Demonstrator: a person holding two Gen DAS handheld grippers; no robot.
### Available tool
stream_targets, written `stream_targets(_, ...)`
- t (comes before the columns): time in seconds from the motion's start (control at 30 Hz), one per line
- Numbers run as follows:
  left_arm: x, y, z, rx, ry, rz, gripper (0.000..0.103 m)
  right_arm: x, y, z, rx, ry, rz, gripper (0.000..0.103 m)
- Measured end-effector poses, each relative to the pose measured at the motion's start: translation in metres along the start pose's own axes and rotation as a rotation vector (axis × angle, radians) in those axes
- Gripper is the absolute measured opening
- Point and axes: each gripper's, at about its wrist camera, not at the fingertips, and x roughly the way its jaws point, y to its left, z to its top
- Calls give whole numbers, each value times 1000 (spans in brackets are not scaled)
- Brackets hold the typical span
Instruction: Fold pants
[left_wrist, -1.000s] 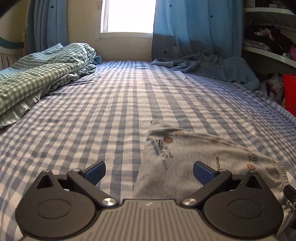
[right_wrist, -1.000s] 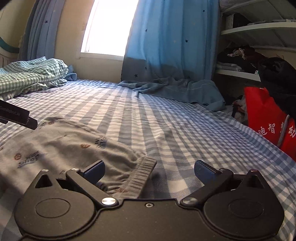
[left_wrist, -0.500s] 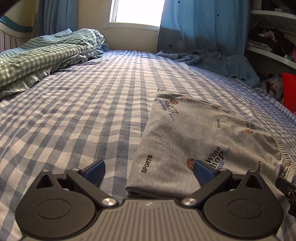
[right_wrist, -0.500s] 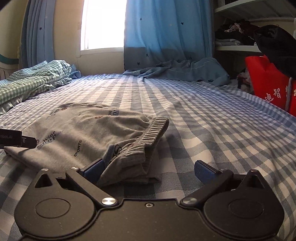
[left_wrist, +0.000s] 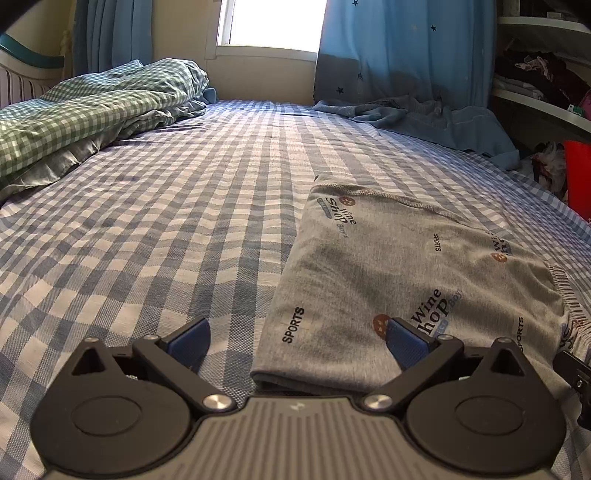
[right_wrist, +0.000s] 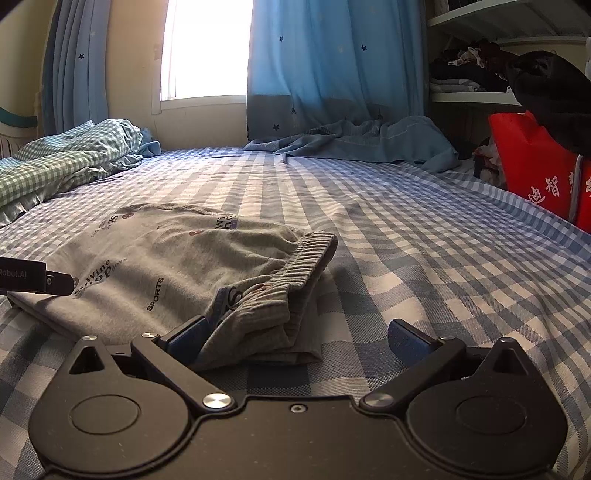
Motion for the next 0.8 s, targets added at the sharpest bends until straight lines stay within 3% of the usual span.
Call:
stream_targets(0.5,1,0,0,-2,1,-1,103,-6,-1,-2,2,-29,4,102)
stream_targets(0.57,-1,2,2,-14,4,-11,103,-9,-4,-1,5,-32,46,102)
stream_targets(0.67,-3,6,9,-11,13,-40,103,-9,-15,8,30,-9,179,102)
stream_targets(0.8,-4,11,24,-17,-10,-69,103,1,-33,28,59,0,250,102)
